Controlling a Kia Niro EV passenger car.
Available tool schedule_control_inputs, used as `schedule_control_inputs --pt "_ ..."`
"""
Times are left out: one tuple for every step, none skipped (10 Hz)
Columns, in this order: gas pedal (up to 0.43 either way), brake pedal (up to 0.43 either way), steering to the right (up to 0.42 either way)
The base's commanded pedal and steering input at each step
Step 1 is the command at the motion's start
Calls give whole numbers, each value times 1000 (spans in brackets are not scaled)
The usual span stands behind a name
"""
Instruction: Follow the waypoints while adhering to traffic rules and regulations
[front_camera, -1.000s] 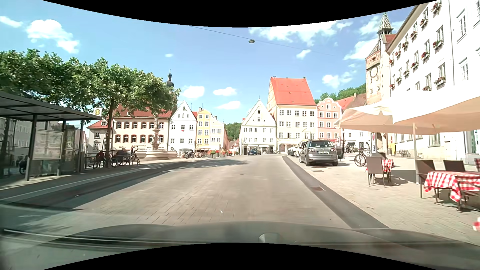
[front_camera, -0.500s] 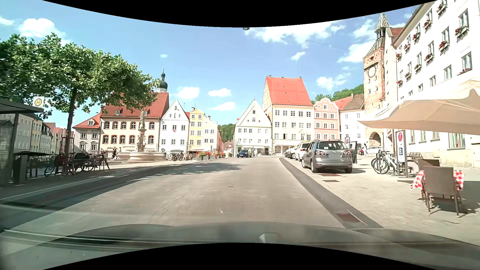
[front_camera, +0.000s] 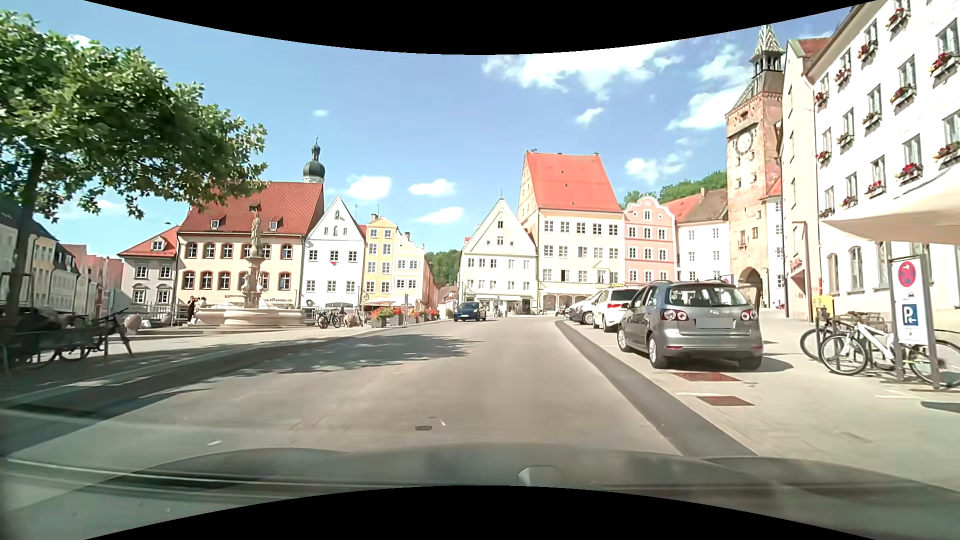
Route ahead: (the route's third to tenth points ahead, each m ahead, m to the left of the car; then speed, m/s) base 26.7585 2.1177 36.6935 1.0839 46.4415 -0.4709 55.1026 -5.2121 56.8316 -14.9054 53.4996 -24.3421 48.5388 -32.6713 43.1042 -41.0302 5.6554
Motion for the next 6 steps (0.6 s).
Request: schedule_control_inputs --pt "169 6 27" --pt "169 6 27" --pt "169 6 27" --pt "169 6 24" --pt "169 6 22" --pt "169 6 21"
